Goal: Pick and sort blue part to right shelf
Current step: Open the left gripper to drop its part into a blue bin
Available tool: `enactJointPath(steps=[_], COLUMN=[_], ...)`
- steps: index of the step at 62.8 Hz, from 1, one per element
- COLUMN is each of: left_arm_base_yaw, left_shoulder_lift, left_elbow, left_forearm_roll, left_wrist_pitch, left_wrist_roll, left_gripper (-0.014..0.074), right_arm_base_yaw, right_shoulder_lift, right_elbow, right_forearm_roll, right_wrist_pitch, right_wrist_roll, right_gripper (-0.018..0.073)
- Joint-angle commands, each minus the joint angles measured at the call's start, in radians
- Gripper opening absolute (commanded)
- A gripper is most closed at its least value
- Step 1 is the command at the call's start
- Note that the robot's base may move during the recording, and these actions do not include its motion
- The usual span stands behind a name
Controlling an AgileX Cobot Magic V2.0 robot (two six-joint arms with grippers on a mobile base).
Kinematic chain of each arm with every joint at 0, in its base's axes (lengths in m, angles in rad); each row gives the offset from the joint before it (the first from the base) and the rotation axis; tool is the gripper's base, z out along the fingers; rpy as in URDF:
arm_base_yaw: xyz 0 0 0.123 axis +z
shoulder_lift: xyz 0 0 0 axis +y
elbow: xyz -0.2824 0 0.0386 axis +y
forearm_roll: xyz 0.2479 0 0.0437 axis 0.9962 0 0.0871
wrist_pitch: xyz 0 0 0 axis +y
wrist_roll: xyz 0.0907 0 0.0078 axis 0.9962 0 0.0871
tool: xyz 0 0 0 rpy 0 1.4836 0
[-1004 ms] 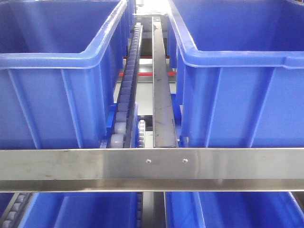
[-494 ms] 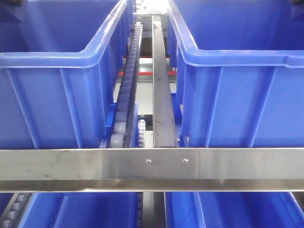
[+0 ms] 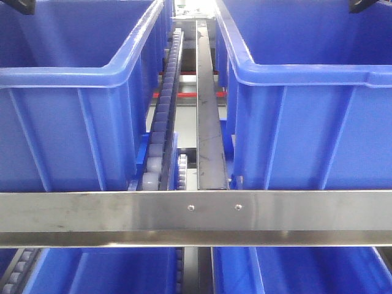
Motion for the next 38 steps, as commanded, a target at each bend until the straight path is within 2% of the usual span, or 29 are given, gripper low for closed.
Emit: enactJointPath(steps=[1, 5, 8, 18, 28, 31, 38], left_arm_base_yaw=[0.0, 0.0, 0.0, 0.003, 0.052, 0.079, 0.15], left_shoulder_lift=[-0.05, -0.068, -0.076, -0.102, -0.123, -0.136, -0.182], left_elbow=[-0.037, -0.037, -0.037, -0.037, -0.037, -0.037, -0.011], left_forearm_roll=[0.036, 0.042, 0.042, 0.04, 0.026, 0.008, -0.044], left_wrist_pitch=[-0.062, -0.045, -0.034, 0.018, 0.035, 0.035, 0.021], left_wrist_roll=[0.002, 0.002, 0.002, 0.002, -0.004, -0.031, -0.033], left_gripper=[0.0366, 0.0209, 0.0119, 0.0134, 0.0124, 0.0124, 0.0124], right_arm_base_yaw=[-0.006, -0.009, -0.017, -0.023, -0.024, -0.026, -0.026], right_shoulder_lift=[-0.053, -0.066, -0.076, -0.099, -0.132, -0.146, -0.186], right_elbow=[-0.038, -0.038, -0.038, -0.038, -0.035, -0.029, 0.004], right_forearm_roll=[0.0, 0.0, 0.0, 0.0, 0.008, 0.008, 0.008], right_wrist_pitch=[-0.078, -0.078, -0.077, -0.068, -0.029, -0.026, -0.045], right_wrist_roll=[-0.001, -0.001, -0.001, -0.001, -0.001, -0.001, -0.001], right_gripper=[0.0559, 0.047, 0.0369, 0.0039, 0.0055, 0.0055, 0.0055])
